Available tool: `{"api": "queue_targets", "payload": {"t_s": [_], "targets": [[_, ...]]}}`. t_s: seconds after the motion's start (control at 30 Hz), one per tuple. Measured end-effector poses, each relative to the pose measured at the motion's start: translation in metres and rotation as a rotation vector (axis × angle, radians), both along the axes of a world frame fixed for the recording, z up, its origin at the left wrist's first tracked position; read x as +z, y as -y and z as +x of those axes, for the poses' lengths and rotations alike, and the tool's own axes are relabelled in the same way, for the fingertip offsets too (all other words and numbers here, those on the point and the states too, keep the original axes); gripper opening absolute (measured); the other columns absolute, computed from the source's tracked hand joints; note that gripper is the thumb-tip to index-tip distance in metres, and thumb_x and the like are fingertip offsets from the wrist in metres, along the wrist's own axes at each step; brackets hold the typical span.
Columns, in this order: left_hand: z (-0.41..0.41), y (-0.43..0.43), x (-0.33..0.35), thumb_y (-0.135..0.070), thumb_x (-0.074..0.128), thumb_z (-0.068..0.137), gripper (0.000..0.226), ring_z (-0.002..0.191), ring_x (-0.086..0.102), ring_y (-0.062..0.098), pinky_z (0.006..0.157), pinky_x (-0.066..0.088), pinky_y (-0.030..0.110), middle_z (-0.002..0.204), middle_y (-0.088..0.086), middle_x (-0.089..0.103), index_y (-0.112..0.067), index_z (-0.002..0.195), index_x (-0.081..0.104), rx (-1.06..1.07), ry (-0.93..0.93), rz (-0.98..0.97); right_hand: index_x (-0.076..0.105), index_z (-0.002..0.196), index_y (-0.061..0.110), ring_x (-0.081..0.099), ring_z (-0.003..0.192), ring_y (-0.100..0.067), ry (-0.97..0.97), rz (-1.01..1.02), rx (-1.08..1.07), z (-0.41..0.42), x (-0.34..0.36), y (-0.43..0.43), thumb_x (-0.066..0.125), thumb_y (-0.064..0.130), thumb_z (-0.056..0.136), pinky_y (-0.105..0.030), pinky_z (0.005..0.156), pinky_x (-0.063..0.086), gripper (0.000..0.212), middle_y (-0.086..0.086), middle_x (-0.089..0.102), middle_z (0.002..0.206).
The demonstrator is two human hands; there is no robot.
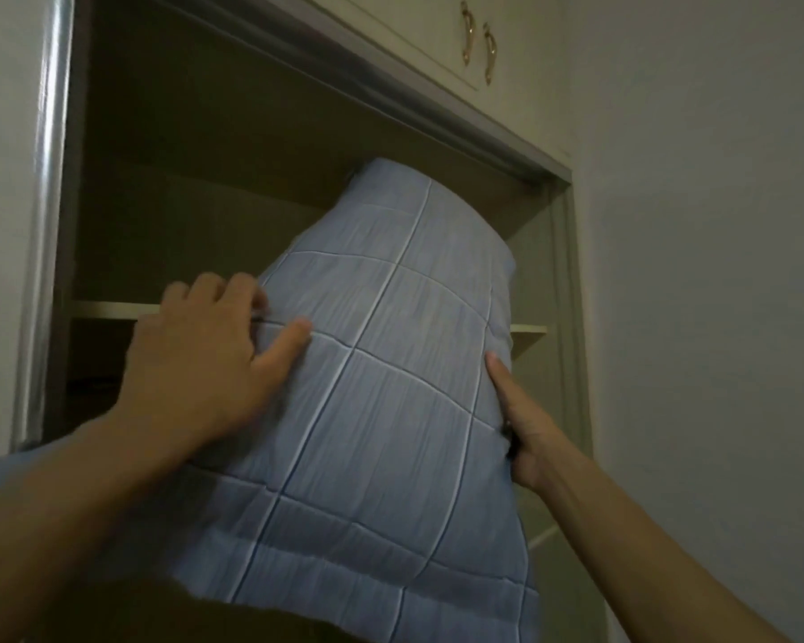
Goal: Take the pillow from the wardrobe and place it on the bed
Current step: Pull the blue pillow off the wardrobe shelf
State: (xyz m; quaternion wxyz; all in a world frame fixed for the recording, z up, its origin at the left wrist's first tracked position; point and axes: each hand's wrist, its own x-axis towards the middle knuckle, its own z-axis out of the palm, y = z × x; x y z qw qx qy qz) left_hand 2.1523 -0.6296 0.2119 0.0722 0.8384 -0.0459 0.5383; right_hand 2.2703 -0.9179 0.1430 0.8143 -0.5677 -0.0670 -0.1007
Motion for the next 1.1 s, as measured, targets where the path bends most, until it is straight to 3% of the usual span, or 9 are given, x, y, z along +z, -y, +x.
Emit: {"api": "queue_targets", "payload": {"t_s": [0.1, 0.23, 0.4, 0.6, 0.87, 1.0, 1.1], "targets": [[0.024, 0.025, 0.025, -0.080, 0.030, 0.078, 0.079, 0.126, 0.041, 0.038, 0.098, 0.038, 0.056, 0.143, 0.014, 0.039, -0.029, 0.139, 0.032, 0.082, -0.190, 0.048, 0.040, 0.146, 0.029, 0.060, 0.117, -0.029, 0.024, -0.035, -0.038, 0.018, -0.005, 0.010, 0.078, 0.078, 0.043, -0.052, 0.102, 0.046, 0.120, -0.004, 0.060, 0.136], [0.063, 0.053, 0.058, -0.083, 0.032, 0.077, 0.090, 0.132, 0.037, 0.043, 0.106, 0.035, 0.057, 0.152, 0.017, 0.030, -0.028, 0.148, 0.021, 0.096, -0.355, 0.053, 0.039, 0.147, 0.032, 0.057, 0.122, -0.030, 0.044, -0.032, 0.067, 0.039, -0.005, 0.012, 0.077, 0.081, 0.044, -0.056, 0.108, 0.041, 0.120, -0.004, 0.057, 0.139], [0.102, 0.076, 0.078, -0.084, 0.040, 0.074, 0.103, 0.137, 0.032, 0.046, 0.111, 0.030, 0.057, 0.155, 0.022, 0.022, -0.031, 0.153, 0.003, -0.054, -0.328, -0.157, 0.045, 0.144, 0.031, 0.056, 0.124, -0.029, 0.019, 0.068, 0.168, 0.062, -0.002, 0.017, 0.072, 0.085, 0.043, -0.054, 0.111, 0.037, 0.118, -0.004, 0.058, 0.140], [0.124, 0.083, 0.060, -0.083, 0.046, 0.071, 0.098, 0.126, 0.043, 0.044, 0.105, 0.037, 0.059, 0.143, 0.020, 0.037, -0.040, 0.150, 0.006, -0.179, -0.190, -0.257, 0.052, 0.137, 0.034, 0.063, 0.112, -0.028, 0.064, 0.162, 0.175, 0.079, -0.003, 0.013, 0.074, 0.074, 0.054, -0.053, 0.101, 0.048, 0.095, -0.003, 0.066, 0.127], [0.133, 0.082, 0.035, -0.074, 0.055, 0.075, 0.094, 0.123, 0.048, 0.034, 0.100, 0.043, 0.056, 0.139, 0.011, 0.046, -0.033, 0.149, 0.014, -0.376, -0.096, -0.379, 0.057, 0.132, 0.032, 0.068, 0.108, -0.027, 0.171, 0.167, 0.158, 0.086, 0.003, 0.036, 0.083, 0.062, 0.050, -0.054, 0.099, 0.049, 0.091, -0.004, 0.072, 0.120], [0.133, 0.083, 0.021, -0.072, 0.058, 0.073, 0.089, 0.119, 0.052, 0.029, 0.098, 0.046, 0.054, 0.134, 0.006, 0.050, -0.032, 0.145, 0.025, -0.480, -0.045, -0.468, 0.053, 0.137, 0.029, 0.067, 0.110, -0.024, 0.275, 0.123, 0.017, 0.081, 0.010, 0.040, 0.083, 0.059, 0.052, -0.048, 0.101, 0.050, 0.095, -0.002, 0.069, 0.125], [0.133, 0.082, 0.001, -0.062, 0.064, 0.078, 0.078, 0.114, 0.054, 0.023, 0.096, 0.047, 0.049, 0.130, 0.002, 0.053, -0.031, 0.142, 0.033, -0.556, -0.003, -0.526, 0.059, 0.130, 0.025, 0.071, 0.104, -0.020, 0.346, 0.102, -0.091, 0.069, 0.006, 0.040, 0.084, 0.054, 0.055, -0.041, 0.094, 0.055, 0.084, -0.001, 0.072, 0.120]]}}
